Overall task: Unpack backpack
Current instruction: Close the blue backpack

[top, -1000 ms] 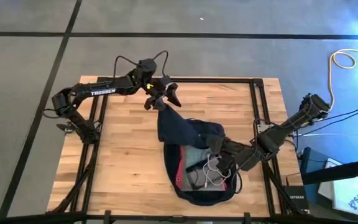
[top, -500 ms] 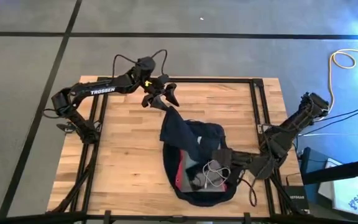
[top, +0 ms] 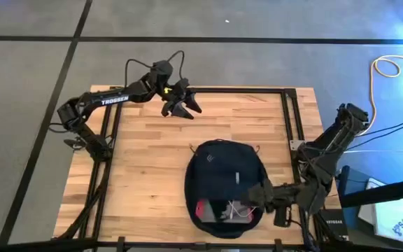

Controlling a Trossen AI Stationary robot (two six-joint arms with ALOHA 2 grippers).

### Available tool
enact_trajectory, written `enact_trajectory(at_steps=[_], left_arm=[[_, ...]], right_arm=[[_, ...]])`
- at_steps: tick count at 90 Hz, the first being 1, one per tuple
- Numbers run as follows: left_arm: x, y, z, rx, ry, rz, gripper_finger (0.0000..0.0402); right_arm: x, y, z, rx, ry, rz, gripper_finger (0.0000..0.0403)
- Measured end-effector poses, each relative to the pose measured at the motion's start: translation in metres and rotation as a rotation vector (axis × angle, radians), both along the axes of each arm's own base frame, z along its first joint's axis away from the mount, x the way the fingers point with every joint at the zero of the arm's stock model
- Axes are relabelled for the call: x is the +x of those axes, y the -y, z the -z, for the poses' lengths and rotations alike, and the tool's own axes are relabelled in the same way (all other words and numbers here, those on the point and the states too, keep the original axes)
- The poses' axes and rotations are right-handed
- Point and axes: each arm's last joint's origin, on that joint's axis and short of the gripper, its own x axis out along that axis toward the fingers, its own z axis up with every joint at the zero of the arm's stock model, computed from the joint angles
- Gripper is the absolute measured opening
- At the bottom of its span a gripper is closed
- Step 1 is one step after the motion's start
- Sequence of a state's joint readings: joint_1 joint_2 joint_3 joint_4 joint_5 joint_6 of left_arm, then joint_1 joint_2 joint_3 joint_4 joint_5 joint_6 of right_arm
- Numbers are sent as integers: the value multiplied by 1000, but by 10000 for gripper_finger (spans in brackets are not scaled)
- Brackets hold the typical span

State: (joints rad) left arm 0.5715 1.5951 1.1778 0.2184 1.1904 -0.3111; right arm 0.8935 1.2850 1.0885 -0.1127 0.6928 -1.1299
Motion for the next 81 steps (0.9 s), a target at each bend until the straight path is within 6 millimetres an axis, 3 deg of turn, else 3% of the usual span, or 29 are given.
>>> enact_trajectory(at_steps=[20,35,51,60,72,81], left_arm=[[9,19,4,7,-25,39,272],[20,63,22,58,-121,166,272],[30,125,50,263,-165,198,272],[44,149,63,389,-97,79,272],[60,161,81,510,-18,-11,272],[73,154,90,546,-35,-207,272]], right_arm=[[-6,-9,1,519,-192,-79,253],[-5,-11,7,904,-352,42,253],[2,-20,34,1046,-508,214,253],[10,-18,49,958,-510,303,253],[13,-16,62,1014,-541,437,253],[6,-9,71,1001,-550,585,253]])
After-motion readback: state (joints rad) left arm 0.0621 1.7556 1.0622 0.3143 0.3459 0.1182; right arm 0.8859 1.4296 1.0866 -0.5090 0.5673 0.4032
